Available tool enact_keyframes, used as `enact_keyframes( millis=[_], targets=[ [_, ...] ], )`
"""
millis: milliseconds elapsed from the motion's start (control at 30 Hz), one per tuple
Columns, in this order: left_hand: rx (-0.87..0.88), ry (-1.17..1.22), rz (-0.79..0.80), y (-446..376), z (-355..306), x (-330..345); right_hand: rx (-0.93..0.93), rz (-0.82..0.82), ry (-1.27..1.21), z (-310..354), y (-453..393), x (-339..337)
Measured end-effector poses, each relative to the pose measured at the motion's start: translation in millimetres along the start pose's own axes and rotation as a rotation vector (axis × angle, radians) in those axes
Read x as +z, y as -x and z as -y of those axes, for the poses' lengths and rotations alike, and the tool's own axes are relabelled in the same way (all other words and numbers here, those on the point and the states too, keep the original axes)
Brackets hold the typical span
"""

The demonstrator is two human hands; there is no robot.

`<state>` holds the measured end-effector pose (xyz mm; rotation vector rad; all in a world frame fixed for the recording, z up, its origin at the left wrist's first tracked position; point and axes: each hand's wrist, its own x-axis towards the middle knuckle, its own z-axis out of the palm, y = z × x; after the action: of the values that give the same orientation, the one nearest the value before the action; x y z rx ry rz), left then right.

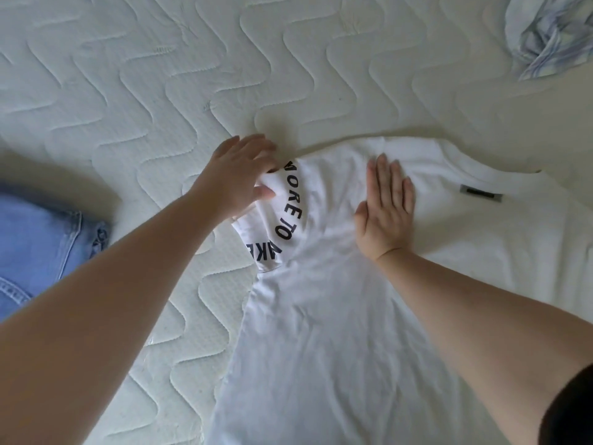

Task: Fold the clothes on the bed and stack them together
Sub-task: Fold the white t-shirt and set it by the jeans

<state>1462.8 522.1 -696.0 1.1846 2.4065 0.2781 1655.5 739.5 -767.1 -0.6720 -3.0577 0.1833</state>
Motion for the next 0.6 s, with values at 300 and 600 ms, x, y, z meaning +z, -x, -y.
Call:
enact_keyframes(
  millis=[300, 600],
  targets=[
    [-0.482, 0.810, -0.199, 29.4, -15.3, -10.7, -0.017, 0.031, 0.037, -2.0, 0.2, 1.5],
    [-0.563, 0.932, 0.245, 73.8, 20.5, -9.3, -0.011, 0.038, 0.055, -1.6, 0.6, 2.9]
  ],
)
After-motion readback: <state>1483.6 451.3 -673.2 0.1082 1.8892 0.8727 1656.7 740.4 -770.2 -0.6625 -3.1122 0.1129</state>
